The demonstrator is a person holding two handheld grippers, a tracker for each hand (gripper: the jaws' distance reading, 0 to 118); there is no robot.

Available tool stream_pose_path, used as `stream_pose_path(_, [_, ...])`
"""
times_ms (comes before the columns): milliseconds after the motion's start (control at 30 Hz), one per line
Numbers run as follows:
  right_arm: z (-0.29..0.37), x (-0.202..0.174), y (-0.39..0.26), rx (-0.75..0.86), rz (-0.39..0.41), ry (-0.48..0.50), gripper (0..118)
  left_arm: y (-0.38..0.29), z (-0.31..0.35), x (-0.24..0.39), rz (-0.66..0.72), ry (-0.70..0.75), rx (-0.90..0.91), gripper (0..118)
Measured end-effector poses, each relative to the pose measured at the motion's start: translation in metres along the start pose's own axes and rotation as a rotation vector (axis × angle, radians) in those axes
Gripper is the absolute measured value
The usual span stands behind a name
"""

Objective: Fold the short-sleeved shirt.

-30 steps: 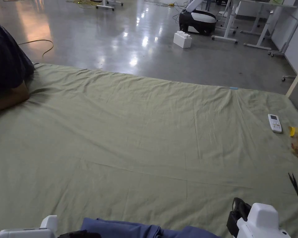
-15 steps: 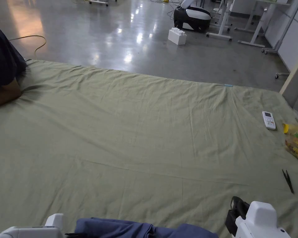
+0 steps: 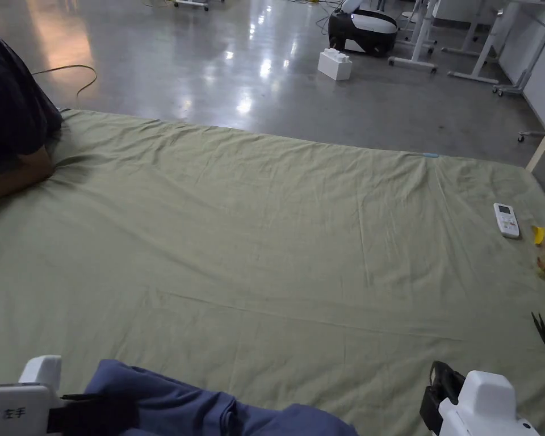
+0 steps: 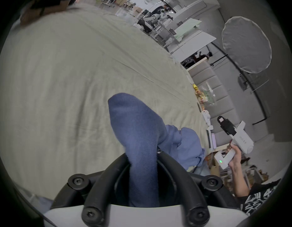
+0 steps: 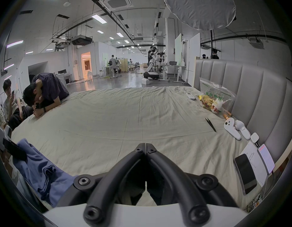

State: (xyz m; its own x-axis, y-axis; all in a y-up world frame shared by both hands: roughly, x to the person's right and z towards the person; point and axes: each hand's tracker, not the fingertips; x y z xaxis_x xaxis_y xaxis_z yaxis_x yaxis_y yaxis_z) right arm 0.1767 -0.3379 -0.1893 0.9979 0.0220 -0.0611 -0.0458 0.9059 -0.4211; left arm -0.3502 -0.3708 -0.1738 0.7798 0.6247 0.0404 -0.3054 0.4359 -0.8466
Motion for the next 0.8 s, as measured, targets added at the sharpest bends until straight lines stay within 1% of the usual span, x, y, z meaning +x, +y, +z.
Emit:
stream_pose_path(133, [-0.003,-0.004,-0.001,0.001,0.003,0.012,0,0.006,0.016,0.034,-0.052,0.134,-0.026,12])
stream_pose_path(233, [-0.004,-0.006,-0.002,0.000,0.000,0.021,0,0.008,0.016,0.072,-0.108,0.196,-0.032,12])
stream_pose_path(333, [-0.001,-0.009,0.000,0.001,-0.005,0.027,0,0.003,0.010,0.107,-0.155,0.212,-0.034,12])
stream_pose_path(433, [-0.001,-0.009,-0.001,0.003,-0.007,0.031,0,0.001,-0.001,0.140,-0.171,0.220,-0.043,12])
stream_pose_path(467, [-0.001,-0.009,-0.001,0.003,-0.007,0.034,0,0.000,-0.006,0.142,-0.183,0.214,-0.058,12])
stream_pose_path(633, [-0.004,-0.005,-0.008,-0.001,-0.017,0.031,0,-0.016,-0.044,0.198,-0.184,0.223,-0.085,12])
stream_pose_path(800, [-0.003,0.000,-0.014,-0.010,-0.029,0.025,0,-0.029,-0.088,0.225,-0.181,0.199,-0.131,12])
